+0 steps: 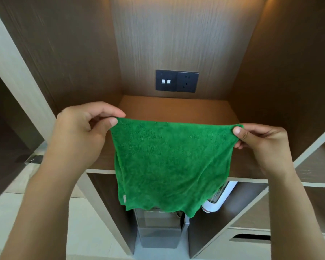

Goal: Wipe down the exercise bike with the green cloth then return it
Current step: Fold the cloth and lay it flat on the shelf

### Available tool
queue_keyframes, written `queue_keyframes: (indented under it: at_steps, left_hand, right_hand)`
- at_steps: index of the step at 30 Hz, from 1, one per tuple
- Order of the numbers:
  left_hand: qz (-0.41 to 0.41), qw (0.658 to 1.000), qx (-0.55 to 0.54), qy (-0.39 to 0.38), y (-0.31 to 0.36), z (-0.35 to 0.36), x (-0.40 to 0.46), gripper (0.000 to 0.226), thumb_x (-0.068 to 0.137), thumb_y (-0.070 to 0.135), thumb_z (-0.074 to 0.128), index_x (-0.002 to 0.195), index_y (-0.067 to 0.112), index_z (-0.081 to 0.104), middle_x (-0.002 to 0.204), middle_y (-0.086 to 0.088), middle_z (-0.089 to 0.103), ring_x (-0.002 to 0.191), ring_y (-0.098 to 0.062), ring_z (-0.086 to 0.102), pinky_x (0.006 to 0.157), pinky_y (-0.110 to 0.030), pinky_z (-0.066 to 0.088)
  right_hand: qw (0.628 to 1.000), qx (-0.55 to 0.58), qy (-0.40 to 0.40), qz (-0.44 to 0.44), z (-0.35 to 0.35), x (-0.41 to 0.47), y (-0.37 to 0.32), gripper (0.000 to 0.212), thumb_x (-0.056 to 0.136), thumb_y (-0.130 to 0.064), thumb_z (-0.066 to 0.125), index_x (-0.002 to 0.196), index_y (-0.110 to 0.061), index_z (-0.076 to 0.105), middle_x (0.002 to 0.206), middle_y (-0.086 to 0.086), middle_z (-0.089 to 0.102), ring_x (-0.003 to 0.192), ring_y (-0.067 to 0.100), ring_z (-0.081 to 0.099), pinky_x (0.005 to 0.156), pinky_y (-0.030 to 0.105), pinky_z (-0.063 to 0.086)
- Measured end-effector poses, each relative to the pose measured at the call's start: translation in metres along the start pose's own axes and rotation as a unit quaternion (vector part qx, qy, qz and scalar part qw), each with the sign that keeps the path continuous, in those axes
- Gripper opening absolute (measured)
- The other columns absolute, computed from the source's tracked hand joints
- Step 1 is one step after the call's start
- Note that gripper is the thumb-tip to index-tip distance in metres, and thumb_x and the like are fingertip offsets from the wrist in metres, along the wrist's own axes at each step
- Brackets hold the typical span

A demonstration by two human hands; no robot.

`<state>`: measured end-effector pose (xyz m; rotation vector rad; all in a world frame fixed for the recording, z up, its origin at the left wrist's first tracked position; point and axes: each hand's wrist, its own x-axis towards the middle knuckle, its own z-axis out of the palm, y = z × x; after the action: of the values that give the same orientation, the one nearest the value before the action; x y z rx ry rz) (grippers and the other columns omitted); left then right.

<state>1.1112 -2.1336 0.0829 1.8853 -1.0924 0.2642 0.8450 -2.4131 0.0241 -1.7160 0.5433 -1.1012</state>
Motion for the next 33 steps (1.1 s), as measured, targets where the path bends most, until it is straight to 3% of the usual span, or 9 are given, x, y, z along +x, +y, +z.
queue_keyframes:
  at_steps: [2,6,11,15,18,21,26,29,33]
  left_hand:
    - [0.003,0.999,-0.004,-0.033,-0.001,0.006,0.002,0.023,0.096,0.010,0.071,0.099,0.030,0.079,0.094,0.018,0.075,0.092,-0.006,0.070,0.083,-0.024,0.053]
    - [-0.043,0.996,0.000,-0.081,-0.014,0.036,-0.001,0.028,0.096,0.006,0.069,0.092,0.034,0.075,0.091,0.021,0.073,0.092,0.008,0.064,0.072,0.001,0.041]
    - [-0.037,0.996,-0.041,-0.064,-0.019,0.034,-0.021,0.029,0.097,0.003,0.067,0.093,0.032,0.073,0.093,0.017,0.073,0.091,-0.004,0.068,0.076,-0.006,0.047]
    - [-0.060,0.969,-0.180,-0.160,-0.015,0.009,-0.033,0.019,0.091,0.012,0.068,0.090,0.028,0.078,0.089,0.002,0.076,0.086,-0.017,0.074,0.075,-0.030,0.063]
    - [-0.085,0.964,-0.217,-0.127,-0.021,0.008,-0.034,0.017,0.090,0.011,0.067,0.090,0.023,0.079,0.087,-0.001,0.077,0.085,-0.022,0.075,0.073,-0.037,0.065]
    - [-0.105,0.982,-0.145,-0.065,-0.039,0.027,-0.026,0.027,0.097,0.002,0.066,0.095,0.026,0.077,0.092,0.007,0.077,0.090,-0.015,0.074,0.082,-0.040,0.062]
    - [-0.102,0.993,-0.051,-0.029,-0.061,0.077,0.002,0.030,0.097,-0.002,0.063,0.095,0.025,0.076,0.095,0.011,0.074,0.096,-0.009,0.069,0.088,-0.020,0.052]
    - [-0.100,0.994,-0.023,-0.023,-0.069,0.104,0.025,0.030,0.097,-0.006,0.061,0.098,0.019,0.077,0.099,0.003,0.073,0.096,-0.009,0.065,0.077,0.000,0.041]
    - [-0.132,0.990,0.014,-0.041,-0.080,0.134,0.059,0.035,0.093,-0.010,0.055,0.097,0.015,0.079,0.106,-0.006,0.075,0.098,-0.016,0.066,0.087,-0.021,0.048]
  right_hand:
    - [0.999,0.012,-0.032,0.012,0.000,-0.002,0.000,0.010,0.086,-0.018,0.076,0.088,-0.020,0.085,0.071,0.008,0.076,0.060,0.018,0.068,0.058,0.024,0.057]
    - [0.994,0.014,-0.094,0.055,0.025,-0.007,0.011,0.007,0.091,-0.011,0.071,0.089,-0.006,0.075,0.082,0.001,0.077,0.075,0.013,0.069,0.072,0.023,0.056]
    - [0.985,0.004,-0.153,0.082,0.027,-0.022,0.000,0.020,0.102,-0.019,0.060,0.097,0.000,0.058,0.075,0.008,0.066,0.067,0.024,0.059,0.060,0.033,0.051]
    - [0.963,0.052,-0.237,0.119,0.016,-0.031,-0.019,0.018,0.099,-0.014,0.055,0.094,0.003,0.055,0.063,-0.003,0.059,0.050,0.007,0.054,0.049,0.017,0.044]
    - [0.965,0.084,-0.211,0.134,0.015,-0.030,-0.022,0.017,0.096,-0.017,0.056,0.091,-0.001,0.055,0.059,-0.005,0.054,0.046,0.004,0.047,0.045,0.014,0.039]
    - [0.979,0.061,-0.131,0.142,0.017,-0.023,-0.012,0.015,0.100,-0.018,0.056,0.093,-0.006,0.060,0.066,-0.001,0.064,0.055,0.010,0.061,0.050,0.021,0.051]
    - [0.991,-0.060,-0.022,0.120,0.027,-0.005,0.020,0.018,0.106,-0.008,0.059,0.090,-0.011,0.065,0.072,0.000,0.067,0.063,0.011,0.061,0.057,0.028,0.050]
    - [0.983,-0.149,0.021,0.102,0.038,0.021,0.036,0.019,0.104,-0.012,0.064,0.086,-0.016,0.066,0.073,-0.002,0.068,0.063,0.006,0.060,0.062,0.029,0.046]
    - [0.954,-0.274,0.007,0.123,0.054,0.069,0.053,0.015,0.102,-0.018,0.065,0.088,-0.015,0.065,0.086,0.003,0.067,0.087,0.025,0.066,0.072,0.030,0.041]
